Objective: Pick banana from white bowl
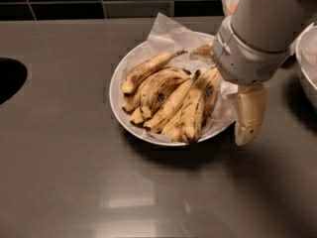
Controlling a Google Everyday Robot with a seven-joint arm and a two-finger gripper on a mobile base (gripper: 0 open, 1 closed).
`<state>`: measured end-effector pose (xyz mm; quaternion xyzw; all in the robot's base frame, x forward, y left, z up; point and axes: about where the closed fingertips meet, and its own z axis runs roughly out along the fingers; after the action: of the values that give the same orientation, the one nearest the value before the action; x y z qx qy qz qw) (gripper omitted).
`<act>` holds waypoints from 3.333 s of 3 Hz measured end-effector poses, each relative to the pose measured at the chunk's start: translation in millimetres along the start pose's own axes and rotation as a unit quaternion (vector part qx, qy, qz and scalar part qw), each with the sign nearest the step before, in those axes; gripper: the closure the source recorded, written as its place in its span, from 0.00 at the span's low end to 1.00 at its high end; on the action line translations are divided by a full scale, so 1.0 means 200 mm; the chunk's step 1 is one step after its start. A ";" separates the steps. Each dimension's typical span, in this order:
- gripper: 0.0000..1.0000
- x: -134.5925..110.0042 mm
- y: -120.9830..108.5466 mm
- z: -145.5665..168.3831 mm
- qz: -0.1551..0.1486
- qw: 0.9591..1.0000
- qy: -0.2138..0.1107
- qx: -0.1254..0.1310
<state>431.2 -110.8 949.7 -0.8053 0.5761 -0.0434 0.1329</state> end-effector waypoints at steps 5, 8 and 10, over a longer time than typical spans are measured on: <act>0.19 -0.02 -0.21 -0.01 -0.075 0.997 -0.027 -0.003; 0.28 0.01 -0.20 0.05 -0.070 0.997 -0.031 -0.015; 0.30 0.01 -0.22 0.14 -0.072 0.996 -0.039 -0.031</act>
Offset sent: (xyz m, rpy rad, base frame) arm 0.0205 -0.0069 -0.0154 0.0725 0.0359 0.1433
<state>478.1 -95.3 934.8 -0.8498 0.5117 -0.0035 0.1266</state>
